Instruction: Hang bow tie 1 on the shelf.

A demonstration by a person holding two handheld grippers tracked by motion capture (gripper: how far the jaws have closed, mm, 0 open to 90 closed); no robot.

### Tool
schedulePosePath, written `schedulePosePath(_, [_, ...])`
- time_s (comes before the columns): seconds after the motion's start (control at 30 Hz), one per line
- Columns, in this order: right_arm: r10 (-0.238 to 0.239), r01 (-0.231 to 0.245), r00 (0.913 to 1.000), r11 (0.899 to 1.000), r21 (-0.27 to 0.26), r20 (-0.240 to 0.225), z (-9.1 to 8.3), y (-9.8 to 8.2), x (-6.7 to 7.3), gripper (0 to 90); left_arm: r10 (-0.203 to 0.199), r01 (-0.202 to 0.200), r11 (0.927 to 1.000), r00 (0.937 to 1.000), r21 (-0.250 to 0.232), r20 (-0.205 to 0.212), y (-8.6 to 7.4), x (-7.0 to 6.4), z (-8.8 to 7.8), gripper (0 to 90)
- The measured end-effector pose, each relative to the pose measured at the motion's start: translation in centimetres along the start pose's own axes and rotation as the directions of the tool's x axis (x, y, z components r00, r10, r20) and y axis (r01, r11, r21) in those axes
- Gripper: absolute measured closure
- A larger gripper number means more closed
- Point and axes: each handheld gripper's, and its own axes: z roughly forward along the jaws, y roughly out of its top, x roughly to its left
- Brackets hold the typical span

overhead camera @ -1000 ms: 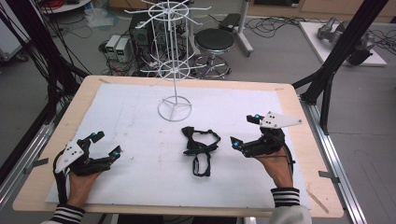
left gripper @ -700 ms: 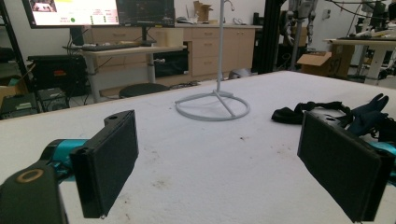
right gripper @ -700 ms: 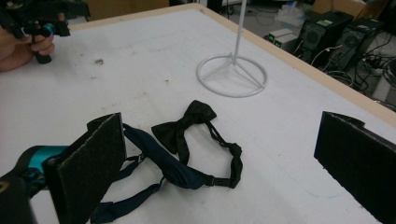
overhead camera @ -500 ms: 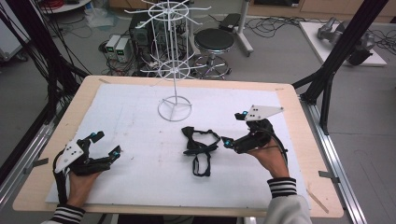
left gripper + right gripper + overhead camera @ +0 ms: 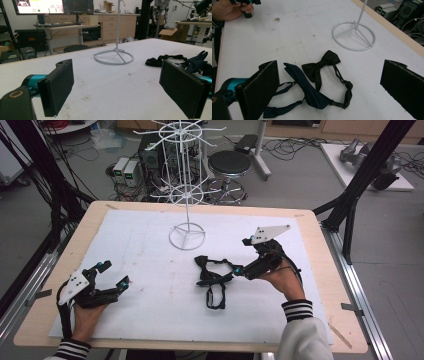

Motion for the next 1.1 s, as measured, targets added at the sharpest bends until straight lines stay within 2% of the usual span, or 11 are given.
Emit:
schedulePosePath(0.2, [-0.053, 0.056, 0.9978, 0.996, 0.066, -0.039, 1.3, 0.6, -0.1, 1.8, 0.000, 0.000, 1.0000, 1.0000, -0.001, -0.001, 0.0, 0.0, 0.0, 12.8])
schedulePosePath(0.3, [-0.060, 0.064, 0.9967, 0.995, 0.071, -0.056, 1.6, 0.6, 0.0, 5.4, 0.000, 0.000, 1.0000, 1.0000, 0.001, 0.002, 0.0, 0.0, 0.0, 12.8])
schedulePosePath(0.37, [-0.073, 0.080, 0.9945, 0.992, 0.102, -0.076, 2.2, 0.6, 0.1, 5.4, -0.001, 0.001, 1.0000, 1.0000, 0.001, 0.002, 0.0, 0.0, 0.0, 12.9])
schedulePosePath(0.53, [-0.097, 0.109, 0.9912, 0.985, 0.133, -0.090, 3.0, 0.6, 0.3, 5.7, 0.001, -0.001, 1.0000, 1.0000, 0.000, 0.001, 0.0, 0.0, 0.0, 12.9])
schedulePosePath(0.67, [-0.085, 0.099, 0.9913, 0.985, 0.143, -0.101, 3.3, 0.6, 0.2, 6.1, 0.000, 0.000, 1.0000, 1.0000, 0.002, 0.002, 0.0, 0.0, 0.0, 12.9])
schedulePosePath(0.7, [-0.084, 0.101, 0.9909, 0.982, 0.161, -0.105, 3.7, 0.5, 0.2, 6.1, 0.001, -0.001, 1.0000, 1.0000, 0.001, 0.001, 0.0, 0.0, 0.0, 12.9])
schedulePosePath(0.9, [-0.090, 0.112, 0.9882, 0.976, 0.186, -0.124, 4.5, 0.4, 0.4, 6.1, 0.000, 0.000, 1.0000, 1.0000, 0.002, 0.002, 0.0, 0.0, 0.0, 12.9])
schedulePosePath(0.93, [-0.104, 0.131, 0.9851, 0.970, 0.205, -0.137, 5.0, 0.4, 0.5, 6.1, 0.000, 0.000, 1.0000, 1.0000, 0.003, 0.003, 0.0, 0.0, 0.0, 12.8])
schedulePosePath(1.03, [-0.107, 0.137, 0.9838, 0.966, 0.221, -0.144, 5.3, 0.5, 0.6, 6.1, 0.001, -0.001, 1.0000, 1.0000, 0.004, 0.003, 0.0, 0.0, 0.0, 12.9])
schedulePosePath(1.07, [-0.128, 0.159, 0.9816, 0.958, 0.240, -0.142, 5.7, 0.6, 0.7, 6.2, 0.001, -0.001, 1.0000, 1.0000, 0.003, 0.003, 0.0, 0.0, 0.0, 12.9])
schedulePosePath(1.1, [-0.128, 0.159, 0.9816, 0.958, 0.240, -0.142, 5.7, 0.6, 0.7, 6.2, 0.001, -0.001, 1.0000, 1.0000, 0.003, 0.003, 0.0, 0.0, 0.0, 12.9])
